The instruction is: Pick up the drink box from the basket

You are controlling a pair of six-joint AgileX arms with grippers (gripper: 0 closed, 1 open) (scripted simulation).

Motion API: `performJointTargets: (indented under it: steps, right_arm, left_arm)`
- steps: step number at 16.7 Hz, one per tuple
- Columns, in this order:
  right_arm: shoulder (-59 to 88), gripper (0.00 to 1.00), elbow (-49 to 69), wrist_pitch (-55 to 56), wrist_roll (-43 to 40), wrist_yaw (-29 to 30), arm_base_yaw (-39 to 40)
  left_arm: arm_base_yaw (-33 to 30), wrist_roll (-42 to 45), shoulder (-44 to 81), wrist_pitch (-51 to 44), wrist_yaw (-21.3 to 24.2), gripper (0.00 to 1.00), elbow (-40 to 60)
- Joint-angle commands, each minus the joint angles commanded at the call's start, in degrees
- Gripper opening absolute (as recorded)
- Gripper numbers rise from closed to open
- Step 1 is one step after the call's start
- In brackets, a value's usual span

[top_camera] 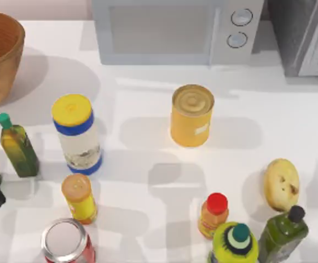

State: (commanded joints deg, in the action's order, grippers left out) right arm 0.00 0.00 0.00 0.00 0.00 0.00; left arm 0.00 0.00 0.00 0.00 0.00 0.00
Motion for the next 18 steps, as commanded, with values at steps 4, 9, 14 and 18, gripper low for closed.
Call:
performJointTargets:
  steps: [4, 9, 14, 18]
  right_arm:
    - [0.0, 1.00, 0.0, 0.0, 0.0, 0.0, 0.0]
    - [0.0, 1.00, 0.0, 0.0, 0.0, 0.0, 0.0]
    - [0.0, 1.00, 0.0, 0.0, 0.0, 0.0, 0.0]
    - [0.0, 1.00, 0.0, 0.0, 0.0, 0.0, 0.0]
  left_arm:
    - [0.4, -0.2, 1.8, 1.1, 0.4, 1.00, 0.6]
    - [3.0, -0.4, 16.7, 11.1, 3.3, 1.00, 6.6]
    - [7.0, 0.1, 43.6, 28.0, 7.9, 1.00, 17.5]
    - [10.6, 0.6, 67.9, 42.7, 12.0, 1.00, 26.9]
